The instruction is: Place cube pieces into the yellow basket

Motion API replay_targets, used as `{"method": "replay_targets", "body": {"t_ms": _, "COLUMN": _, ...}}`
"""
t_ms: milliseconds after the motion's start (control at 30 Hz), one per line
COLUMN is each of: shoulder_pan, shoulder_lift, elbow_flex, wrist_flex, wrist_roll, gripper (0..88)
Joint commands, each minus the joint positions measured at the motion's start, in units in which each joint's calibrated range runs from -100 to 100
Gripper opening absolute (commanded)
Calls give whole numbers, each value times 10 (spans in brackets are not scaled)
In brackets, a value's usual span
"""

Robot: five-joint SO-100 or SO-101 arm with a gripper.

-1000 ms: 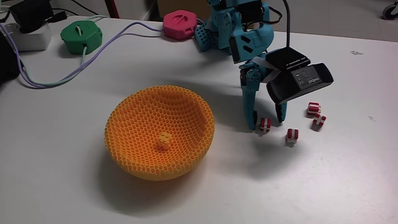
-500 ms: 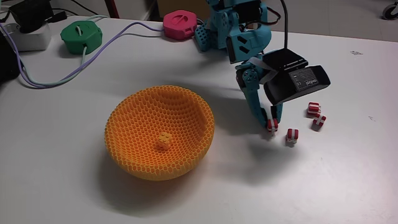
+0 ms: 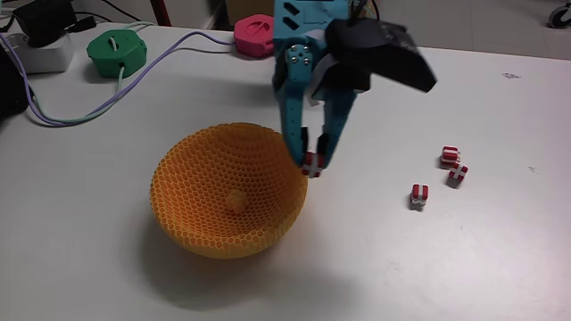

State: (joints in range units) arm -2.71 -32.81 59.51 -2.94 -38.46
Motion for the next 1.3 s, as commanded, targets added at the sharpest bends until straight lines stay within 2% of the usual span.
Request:
{"method": "replay_targets", "body": {"t_ms": 0, "shoulder_pan": 75, "shoulder_lift": -13, "elbow_flex": -12, "wrist_flex": 26, "wrist_roll": 26, "gripper": 0}}
{"method": "replay_targets", "body": {"t_ms": 33, "shoulder_pan": 88, "shoulder_lift": -13, "elbow_flex": -5, "wrist_flex": 29, "wrist_roll": 37, "gripper": 31}}
{"method": "replay_targets", "body": {"t_ms": 133, "shoulder_pan": 95, "shoulder_lift": -15, "elbow_flex": -6, "wrist_flex": 80, "wrist_roll": 72, "gripper": 296}}
{"method": "replay_targets", "body": {"t_ms": 200, "shoulder_pan": 87, "shoulder_lift": -23, "elbow_flex": 6, "wrist_flex": 93, "wrist_roll": 87, "gripper": 356}}
{"method": "replay_targets", "body": {"t_ms": 367, "shoulder_pan": 57, "shoulder_lift": -40, "elbow_flex": 36, "wrist_flex": 117, "wrist_roll": 90, "gripper": 428}}
{"method": "replay_targets", "body": {"t_ms": 533, "shoulder_pan": 34, "shoulder_lift": -61, "elbow_flex": 52, "wrist_flex": 154, "wrist_roll": 86, "gripper": 459}}
{"method": "replay_targets", "body": {"t_ms": 633, "shoulder_pan": 4, "shoulder_lift": -71, "elbow_flex": 67, "wrist_flex": 146, "wrist_roll": 54, "gripper": 437}}
{"method": "replay_targets", "body": {"t_ms": 733, "shoulder_pan": -80, "shoulder_lift": -77, "elbow_flex": 68, "wrist_flex": 128, "wrist_roll": 21, "gripper": 421}}
{"method": "replay_targets", "body": {"t_ms": 833, "shoulder_pan": -206, "shoulder_lift": -77, "elbow_flex": 86, "wrist_flex": 106, "wrist_roll": -29, "gripper": 410}}
{"method": "replay_targets", "body": {"t_ms": 933, "shoulder_pan": -304, "shoulder_lift": -66, "elbow_flex": 149, "wrist_flex": 35, "wrist_roll": -84, "gripper": 400}}
{"method": "replay_targets", "body": {"t_ms": 1033, "shoulder_pan": -345, "shoulder_lift": -50, "elbow_flex": 200, "wrist_flex": -29, "wrist_roll": -125, "gripper": 379}}
{"method": "replay_targets", "body": {"t_ms": 1267, "shoulder_pan": -375, "shoulder_lift": 80, "elbow_flex": 239, "wrist_flex": -217, "wrist_roll": -157, "gripper": 356}}
